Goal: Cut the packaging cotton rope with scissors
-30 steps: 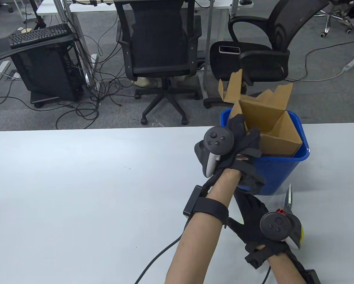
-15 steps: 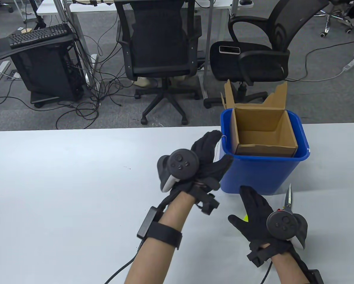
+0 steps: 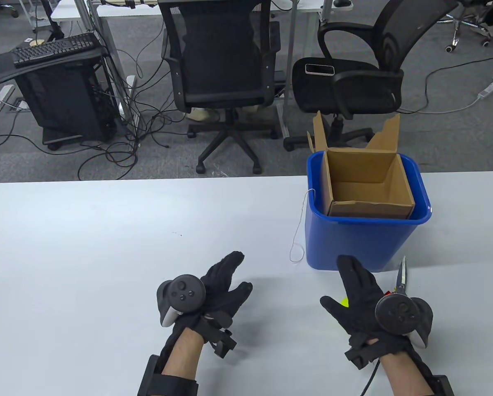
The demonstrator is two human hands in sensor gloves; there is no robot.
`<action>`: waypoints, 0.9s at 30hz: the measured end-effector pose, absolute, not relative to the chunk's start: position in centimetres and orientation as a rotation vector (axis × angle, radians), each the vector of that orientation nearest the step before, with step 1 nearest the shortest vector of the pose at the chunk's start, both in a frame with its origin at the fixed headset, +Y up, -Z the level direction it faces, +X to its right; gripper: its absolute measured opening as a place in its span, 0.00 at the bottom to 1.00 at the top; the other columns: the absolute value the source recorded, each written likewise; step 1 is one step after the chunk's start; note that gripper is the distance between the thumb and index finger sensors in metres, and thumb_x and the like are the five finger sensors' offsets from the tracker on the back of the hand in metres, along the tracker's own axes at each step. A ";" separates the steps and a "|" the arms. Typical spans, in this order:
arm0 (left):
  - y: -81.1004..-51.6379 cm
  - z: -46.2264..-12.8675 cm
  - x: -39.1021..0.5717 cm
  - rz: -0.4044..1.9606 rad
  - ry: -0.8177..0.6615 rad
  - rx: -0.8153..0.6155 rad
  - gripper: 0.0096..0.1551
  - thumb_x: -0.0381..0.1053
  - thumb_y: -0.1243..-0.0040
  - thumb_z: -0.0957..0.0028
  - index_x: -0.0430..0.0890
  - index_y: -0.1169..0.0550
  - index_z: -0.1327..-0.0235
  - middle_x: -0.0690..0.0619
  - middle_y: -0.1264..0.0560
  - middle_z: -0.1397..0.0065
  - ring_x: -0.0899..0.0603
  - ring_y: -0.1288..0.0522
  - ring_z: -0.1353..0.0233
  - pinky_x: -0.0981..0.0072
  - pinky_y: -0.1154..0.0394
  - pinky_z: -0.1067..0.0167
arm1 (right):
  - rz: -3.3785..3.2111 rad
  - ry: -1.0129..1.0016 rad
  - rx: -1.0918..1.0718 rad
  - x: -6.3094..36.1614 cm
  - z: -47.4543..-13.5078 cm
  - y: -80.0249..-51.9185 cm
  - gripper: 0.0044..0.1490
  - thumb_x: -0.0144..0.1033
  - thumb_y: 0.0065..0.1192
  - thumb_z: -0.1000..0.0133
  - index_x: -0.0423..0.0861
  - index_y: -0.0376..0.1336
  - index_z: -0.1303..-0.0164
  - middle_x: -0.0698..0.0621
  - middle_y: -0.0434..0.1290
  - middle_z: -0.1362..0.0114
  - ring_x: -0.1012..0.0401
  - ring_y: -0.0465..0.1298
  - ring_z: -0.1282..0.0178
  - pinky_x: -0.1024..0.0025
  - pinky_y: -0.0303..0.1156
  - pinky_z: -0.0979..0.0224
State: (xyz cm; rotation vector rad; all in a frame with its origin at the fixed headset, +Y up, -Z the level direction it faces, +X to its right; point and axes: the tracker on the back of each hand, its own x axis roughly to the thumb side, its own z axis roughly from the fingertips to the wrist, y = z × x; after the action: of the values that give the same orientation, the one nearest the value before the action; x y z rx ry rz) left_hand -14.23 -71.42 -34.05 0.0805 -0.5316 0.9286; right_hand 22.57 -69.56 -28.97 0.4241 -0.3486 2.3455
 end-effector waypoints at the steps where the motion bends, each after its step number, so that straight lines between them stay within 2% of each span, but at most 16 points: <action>1: -71.5 -33.9 -14.3 0.938 -0.526 0.110 0.46 0.64 0.44 0.40 0.46 0.46 0.17 0.33 0.44 0.19 0.22 0.41 0.23 0.21 0.45 0.35 | 2.345 -0.353 0.428 22.5 -28.9 -69.6 0.59 0.58 0.67 0.48 0.39 0.47 0.15 0.28 0.53 0.14 0.29 0.58 0.23 0.22 0.59 0.33; 12: -71.8 -33.4 -16.2 0.993 -0.498 0.143 0.46 0.65 0.45 0.40 0.46 0.47 0.17 0.33 0.44 0.19 0.22 0.41 0.23 0.22 0.45 0.35 | 2.380 -0.348 0.531 20.3 -28.4 -70.0 0.58 0.58 0.65 0.47 0.38 0.48 0.16 0.28 0.54 0.15 0.29 0.61 0.25 0.24 0.62 0.35; 27: -71.4 -33.3 -16.8 1.031 -0.485 0.163 0.46 0.65 0.45 0.40 0.45 0.47 0.17 0.32 0.44 0.19 0.22 0.41 0.23 0.22 0.44 0.35 | 2.340 -0.346 0.543 20.0 -28.2 -70.0 0.57 0.57 0.64 0.47 0.38 0.48 0.16 0.28 0.54 0.15 0.29 0.61 0.25 0.24 0.61 0.35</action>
State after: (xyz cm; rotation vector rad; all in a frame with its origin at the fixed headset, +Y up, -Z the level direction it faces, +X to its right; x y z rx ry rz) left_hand -16.76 -71.45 -33.25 0.1626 -0.4850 1.0311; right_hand 20.05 -69.99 -28.24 0.5434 -0.3464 2.3397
